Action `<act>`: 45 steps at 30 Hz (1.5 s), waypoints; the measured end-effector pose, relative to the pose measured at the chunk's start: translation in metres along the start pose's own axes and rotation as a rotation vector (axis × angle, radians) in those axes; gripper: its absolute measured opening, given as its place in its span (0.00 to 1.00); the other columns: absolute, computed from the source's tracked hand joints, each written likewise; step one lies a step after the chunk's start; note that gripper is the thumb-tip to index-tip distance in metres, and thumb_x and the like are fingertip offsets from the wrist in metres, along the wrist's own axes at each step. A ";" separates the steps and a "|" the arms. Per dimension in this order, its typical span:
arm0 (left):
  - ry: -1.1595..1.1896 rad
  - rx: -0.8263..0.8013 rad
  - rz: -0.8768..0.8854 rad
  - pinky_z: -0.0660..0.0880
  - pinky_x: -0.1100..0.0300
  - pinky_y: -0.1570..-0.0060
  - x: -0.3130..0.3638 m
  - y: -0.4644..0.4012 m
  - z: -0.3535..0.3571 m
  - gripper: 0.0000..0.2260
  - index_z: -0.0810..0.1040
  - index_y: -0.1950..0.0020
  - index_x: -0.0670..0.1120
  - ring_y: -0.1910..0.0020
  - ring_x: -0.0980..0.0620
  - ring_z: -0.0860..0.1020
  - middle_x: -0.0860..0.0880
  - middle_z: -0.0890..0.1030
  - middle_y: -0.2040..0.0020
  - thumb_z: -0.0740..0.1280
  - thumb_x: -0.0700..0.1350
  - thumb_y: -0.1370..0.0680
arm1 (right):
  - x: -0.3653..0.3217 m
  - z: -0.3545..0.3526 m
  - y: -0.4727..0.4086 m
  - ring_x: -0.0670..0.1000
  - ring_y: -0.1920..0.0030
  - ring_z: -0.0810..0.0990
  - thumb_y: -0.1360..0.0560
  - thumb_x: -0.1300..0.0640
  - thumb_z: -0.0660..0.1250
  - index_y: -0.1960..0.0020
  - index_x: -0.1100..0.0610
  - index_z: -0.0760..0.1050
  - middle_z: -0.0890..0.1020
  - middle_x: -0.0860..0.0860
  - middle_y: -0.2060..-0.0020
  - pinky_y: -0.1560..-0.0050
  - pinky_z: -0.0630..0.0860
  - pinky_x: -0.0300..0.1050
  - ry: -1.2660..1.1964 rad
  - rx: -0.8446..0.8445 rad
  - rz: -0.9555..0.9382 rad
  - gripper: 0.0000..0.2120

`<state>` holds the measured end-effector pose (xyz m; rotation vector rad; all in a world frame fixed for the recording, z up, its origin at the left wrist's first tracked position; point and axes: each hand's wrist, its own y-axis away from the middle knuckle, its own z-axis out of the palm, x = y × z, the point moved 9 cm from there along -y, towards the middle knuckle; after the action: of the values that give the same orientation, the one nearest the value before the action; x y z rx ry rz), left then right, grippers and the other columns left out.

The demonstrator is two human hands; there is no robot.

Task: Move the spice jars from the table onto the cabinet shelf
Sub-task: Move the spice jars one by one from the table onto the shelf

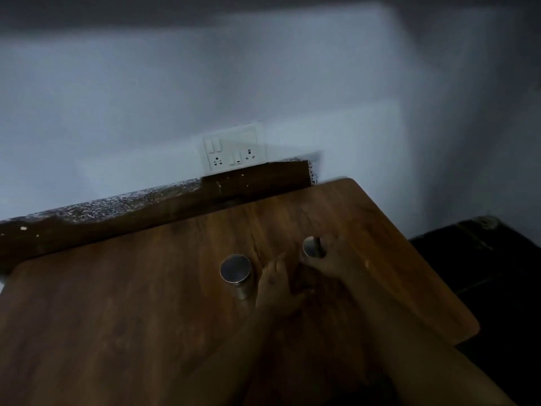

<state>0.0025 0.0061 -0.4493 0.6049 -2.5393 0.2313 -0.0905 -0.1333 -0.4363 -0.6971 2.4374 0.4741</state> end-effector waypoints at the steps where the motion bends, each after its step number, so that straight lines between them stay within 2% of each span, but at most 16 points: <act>1: 0.131 0.016 -0.021 0.62 0.53 0.27 0.001 0.002 -0.005 0.46 0.54 0.22 0.45 0.26 0.48 0.60 0.46 0.60 0.24 0.72 0.63 0.30 | -0.006 -0.002 -0.001 0.58 0.31 0.69 0.35 0.30 0.69 0.26 0.53 0.64 0.68 0.57 0.29 0.37 0.67 0.48 -0.057 -0.016 0.046 0.45; 3: 0.407 0.104 -0.043 0.69 0.51 0.31 0.006 0.003 -0.024 0.43 0.59 0.24 0.49 0.29 0.52 0.66 0.51 0.66 0.27 0.76 0.58 0.32 | -0.026 -0.007 -0.003 0.56 0.34 0.72 0.38 0.27 0.68 0.28 0.54 0.68 0.73 0.54 0.32 0.39 0.69 0.45 -0.183 -0.050 0.048 0.47; 5: 0.693 0.125 -0.076 0.79 0.54 0.43 0.008 0.003 -0.043 0.33 0.68 0.31 0.54 0.38 0.55 0.77 0.55 0.76 0.36 0.78 0.55 0.33 | -0.053 -0.022 0.000 0.48 0.45 0.78 0.45 0.24 0.69 0.37 0.52 0.75 0.78 0.47 0.43 0.49 0.74 0.37 -0.341 -0.046 -0.032 0.45; 7: 0.957 0.014 -0.096 0.81 0.60 0.55 0.009 -0.002 -0.058 0.28 0.74 0.38 0.55 0.46 0.53 0.82 0.51 0.80 0.41 0.78 0.54 0.35 | -0.077 -0.038 0.003 0.50 0.50 0.83 0.50 0.26 0.74 0.45 0.53 0.79 0.83 0.49 0.49 0.52 0.81 0.43 -0.576 -0.079 -0.087 0.43; 10: 1.215 -0.181 -0.115 0.79 0.58 0.52 0.008 -0.006 -0.072 0.28 0.76 0.38 0.50 0.45 0.49 0.82 0.47 0.82 0.41 0.77 0.56 0.34 | -0.101 -0.049 0.012 0.58 0.48 0.84 0.46 0.38 0.81 0.39 0.59 0.77 0.84 0.56 0.48 0.51 0.82 0.50 -0.811 -0.241 -0.102 0.42; 13: 0.972 -0.094 -0.068 0.80 0.57 0.49 0.017 -0.009 -0.094 0.37 0.67 0.31 0.52 0.43 0.52 0.80 0.51 0.77 0.37 0.80 0.54 0.36 | -0.115 -0.059 0.018 0.56 0.47 0.83 0.39 0.40 0.79 0.38 0.58 0.76 0.82 0.55 0.46 0.46 0.81 0.53 -0.751 -0.105 -0.042 0.36; 15: 0.800 -0.075 0.006 0.80 0.59 0.49 0.027 -0.010 -0.105 0.42 0.62 0.30 0.53 0.43 0.55 0.79 0.54 0.74 0.37 0.82 0.51 0.38 | -0.120 -0.061 0.022 0.53 0.49 0.83 0.35 0.39 0.76 0.39 0.58 0.77 0.82 0.55 0.48 0.47 0.80 0.49 -0.751 -0.014 0.016 0.32; 18: 1.067 -0.246 0.018 0.80 0.58 0.52 0.032 -0.012 -0.115 0.36 0.67 0.32 0.55 0.44 0.53 0.81 0.49 0.77 0.37 0.80 0.47 0.36 | -0.137 -0.062 0.025 0.49 0.56 0.85 0.31 0.41 0.73 0.44 0.53 0.81 0.84 0.54 0.53 0.60 0.81 0.44 -0.935 -0.188 -0.043 0.22; 20: 1.209 -0.309 0.008 0.79 0.54 0.47 0.034 -0.009 -0.121 0.37 0.67 0.30 0.56 0.40 0.49 0.80 0.49 0.77 0.36 0.79 0.48 0.35 | -0.150 -0.067 0.029 0.51 0.50 0.85 0.29 0.41 0.72 0.46 0.46 0.82 0.85 0.52 0.50 0.53 0.82 0.48 -0.946 -0.306 -0.125 0.15; 24: 0.981 -0.046 0.004 0.77 0.58 0.46 0.034 -0.016 -0.144 0.39 0.65 0.34 0.60 0.41 0.51 0.77 0.50 0.75 0.40 0.78 0.58 0.41 | -0.157 -0.084 0.025 0.56 0.53 0.85 0.33 0.39 0.75 0.44 0.55 0.80 0.86 0.56 0.54 0.52 0.82 0.51 -0.885 -0.143 -0.070 0.25; 28: 1.269 -0.080 0.033 0.79 0.50 0.45 0.041 -0.023 -0.153 0.40 0.64 0.29 0.56 0.42 0.45 0.80 0.46 0.79 0.40 0.77 0.50 0.38 | -0.168 -0.099 0.028 0.57 0.46 0.84 0.26 0.40 0.67 0.39 0.56 0.78 0.85 0.57 0.49 0.45 0.81 0.54 -1.022 -0.223 -0.176 0.24; 31: 1.329 -0.101 0.105 0.80 0.50 0.48 0.051 -0.029 -0.165 0.38 0.66 0.30 0.62 0.43 0.47 0.81 0.49 0.81 0.41 0.78 0.48 0.36 | -0.167 -0.112 0.029 0.59 0.41 0.81 0.23 0.43 0.64 0.34 0.57 0.74 0.82 0.59 0.43 0.38 0.76 0.59 -1.145 -0.244 -0.239 0.24; 35: 1.271 -0.074 0.148 0.78 0.47 0.43 0.066 -0.037 -0.173 0.40 0.63 0.27 0.66 0.39 0.47 0.80 0.46 0.80 0.39 0.78 0.45 0.32 | -0.167 -0.128 0.027 0.59 0.37 0.78 0.22 0.45 0.63 0.28 0.49 0.68 0.78 0.57 0.35 0.35 0.72 0.64 -1.194 -0.271 -0.354 0.24; 38: 1.261 0.024 0.166 0.80 0.52 0.47 0.076 -0.046 -0.187 0.36 0.65 0.29 0.68 0.41 0.51 0.81 0.46 0.79 0.38 0.77 0.46 0.30 | -0.167 -0.135 0.031 0.57 0.40 0.81 0.26 0.52 0.71 0.27 0.36 0.62 0.80 0.55 0.38 0.39 0.76 0.59 -1.121 -0.425 -0.462 0.33; 41: 1.209 0.039 0.180 0.80 0.52 0.46 0.091 -0.056 -0.195 0.37 0.64 0.30 0.70 0.41 0.50 0.81 0.46 0.77 0.37 0.78 0.51 0.32 | -0.163 -0.148 0.028 0.61 0.37 0.79 0.28 0.64 0.73 0.26 0.35 0.59 0.79 0.60 0.38 0.43 0.79 0.54 -1.043 -0.467 -0.533 0.41; 45: 1.170 0.059 0.212 0.79 0.51 0.44 0.116 -0.071 -0.200 0.37 0.64 0.30 0.70 0.40 0.49 0.80 0.46 0.77 0.36 0.78 0.52 0.33 | -0.158 -0.178 0.018 0.61 0.38 0.79 0.30 0.67 0.74 0.27 0.34 0.62 0.79 0.60 0.38 0.46 0.80 0.54 -1.052 -0.452 -0.552 0.43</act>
<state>0.0349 -0.0454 -0.2146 0.1141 -1.4474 0.5430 -0.0619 -0.1426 -0.1991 -0.9382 1.1089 0.8817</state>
